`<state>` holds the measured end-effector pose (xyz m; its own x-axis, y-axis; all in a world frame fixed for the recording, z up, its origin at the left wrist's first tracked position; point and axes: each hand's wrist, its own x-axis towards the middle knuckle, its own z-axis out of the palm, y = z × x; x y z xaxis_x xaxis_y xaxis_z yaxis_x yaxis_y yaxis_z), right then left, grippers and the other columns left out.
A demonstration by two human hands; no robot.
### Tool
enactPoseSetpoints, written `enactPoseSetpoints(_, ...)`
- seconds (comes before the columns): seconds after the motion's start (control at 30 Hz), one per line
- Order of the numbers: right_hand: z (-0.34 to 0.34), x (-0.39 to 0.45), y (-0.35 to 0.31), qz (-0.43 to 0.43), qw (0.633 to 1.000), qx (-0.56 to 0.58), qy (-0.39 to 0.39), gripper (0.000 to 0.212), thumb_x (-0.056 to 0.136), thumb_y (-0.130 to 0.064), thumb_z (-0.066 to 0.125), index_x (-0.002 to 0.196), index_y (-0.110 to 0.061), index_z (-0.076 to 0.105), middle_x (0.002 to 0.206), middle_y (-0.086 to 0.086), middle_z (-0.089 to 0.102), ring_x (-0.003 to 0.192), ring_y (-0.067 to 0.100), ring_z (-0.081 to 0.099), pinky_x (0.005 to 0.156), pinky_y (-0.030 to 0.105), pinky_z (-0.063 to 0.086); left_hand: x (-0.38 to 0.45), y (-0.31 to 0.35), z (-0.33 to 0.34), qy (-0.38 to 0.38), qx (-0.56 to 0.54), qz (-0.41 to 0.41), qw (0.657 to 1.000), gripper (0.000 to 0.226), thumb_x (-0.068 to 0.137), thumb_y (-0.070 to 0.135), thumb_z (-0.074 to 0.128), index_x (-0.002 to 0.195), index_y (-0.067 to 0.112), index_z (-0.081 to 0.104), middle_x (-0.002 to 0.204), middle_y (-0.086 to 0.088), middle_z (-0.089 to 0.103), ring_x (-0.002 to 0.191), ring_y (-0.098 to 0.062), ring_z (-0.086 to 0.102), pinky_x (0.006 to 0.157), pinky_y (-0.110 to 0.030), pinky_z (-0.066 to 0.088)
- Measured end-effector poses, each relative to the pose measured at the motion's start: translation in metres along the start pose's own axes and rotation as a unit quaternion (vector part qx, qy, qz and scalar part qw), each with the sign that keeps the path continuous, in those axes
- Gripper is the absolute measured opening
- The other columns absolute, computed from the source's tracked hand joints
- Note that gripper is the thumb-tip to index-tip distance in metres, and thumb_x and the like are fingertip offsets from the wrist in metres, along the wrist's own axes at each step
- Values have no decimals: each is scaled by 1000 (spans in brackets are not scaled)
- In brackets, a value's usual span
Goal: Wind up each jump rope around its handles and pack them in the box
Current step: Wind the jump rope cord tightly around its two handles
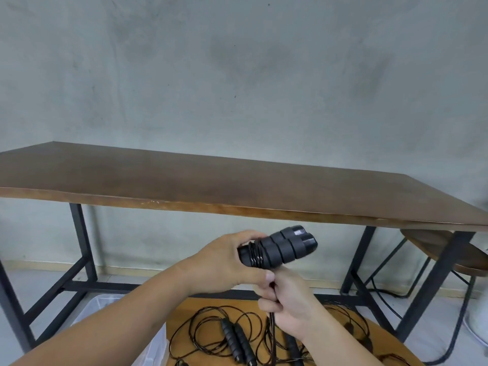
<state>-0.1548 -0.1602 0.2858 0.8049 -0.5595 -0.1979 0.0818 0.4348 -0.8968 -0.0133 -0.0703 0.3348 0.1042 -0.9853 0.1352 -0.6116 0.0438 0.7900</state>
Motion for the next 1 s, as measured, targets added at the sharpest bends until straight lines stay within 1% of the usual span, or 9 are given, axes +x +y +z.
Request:
enactPoseSetpoints(0.1, 5, -8, 7, 8, 993, -115, 31, 33, 104, -32, 42, 108, -5, 61, 63, 0, 45, 50, 9, 23, 43, 22, 18, 6, -5, -8, 59, 64, -41, 995, 54, 76, 41, 81, 116, 39, 45, 95, 9, 66, 77, -5, 63, 72, -20, 53)
enactPoseSetpoints(0.2, 12, -16, 7, -22, 961, -266, 66, 35, 106, -33, 37, 102, -12, 64, 63, -3, 46, 45, 6, 29, 42, 19, 24, 10, -10, -10, 51, 125, -53, 990, 63, 73, 34, 83, 120, 35, 40, 97, 10, 65, 82, -5, 64, 79, -25, 57)
enactPoseSetpoints(0.43, 18, -31, -15, -51, 799, -596, 55, 32, 103, -36, 42, 80, -22, 59, 66, -7, 50, 56, 6, 44, 56, 21, 36, 20, -21, -3, 35, 292, -60, 954, 63, 77, 23, 76, 124, 30, 34, 96, 6, 62, 81, -12, 62, 73, -29, 58)
enactPoseSetpoints(0.53, 23, -35, -21, -68, 728, -681, 48, 26, 102, -32, 44, 87, -19, 60, 70, -8, 52, 60, 6, 48, 53, 18, 34, 20, -21, 4, 32, 350, -52, 935, 58, 78, 22, 72, 121, 28, 34, 88, 7, 58, 75, -12, 57, 62, -25, 51)
enactPoseSetpoints(0.6, 27, -37, -28, -63, 698, -713, 32, 21, 100, -29, 47, 87, -20, 61, 72, -6, 55, 62, 7, 51, 53, 19, 35, 19, -22, 10, 21, 399, -36, 916, 56, 78, 24, 71, 120, 27, 34, 86, 6, 57, 73, -14, 56, 58, -25, 44)
enactPoseSetpoints(0.7, 32, -41, -47, -60, 664, -745, 8, 19, 94, -26, 54, 82, -19, 67, 75, -3, 61, 68, 12, 57, 53, 21, 40, 17, -22, 13, -5, 435, -17, 900, 57, 78, 32, 71, 120, 28, 34, 89, 4, 61, 76, -18, 59, 63, -31, 49)
enactPoseSetpoints(0.77, 33, -39, -64, -55, 664, -746, -6, 15, 90, -28, 63, 86, -19, 75, 83, -1, 69, 75, 13, 63, 56, 23, 49, 15, -19, 12, -36, 429, -5, 902, 58, 78, 34, 71, 121, 30, 33, 90, 5, 60, 77, -20, 59, 68, -33, 53)
enactPoseSetpoints(0.83, 31, -34, -81, -40, 693, -720, -18, 8, 82, -31, 76, 80, -24, 76, 82, -6, 71, 76, 9, 66, 58, 21, 50, 11, -13, 10, -72, 415, 6, 907, 57, 78, 34, 72, 120, 31, 34, 91, 4, 60, 80, -21, 59, 74, -37, 54)
enactPoseSetpoints(1.0, 15, -17, -111, -26, 749, -656, -95, 21, 68, -36, 87, 73, -21, 74, 72, -8, 70, 71, 4, 63, 70, 27, 53, 1, 2, 5, -153, 298, 9, 942, 54, 79, 25, 74, 111, 36, 31, 90, 2, 59, 81, -19, 56, 75, -36, 50)
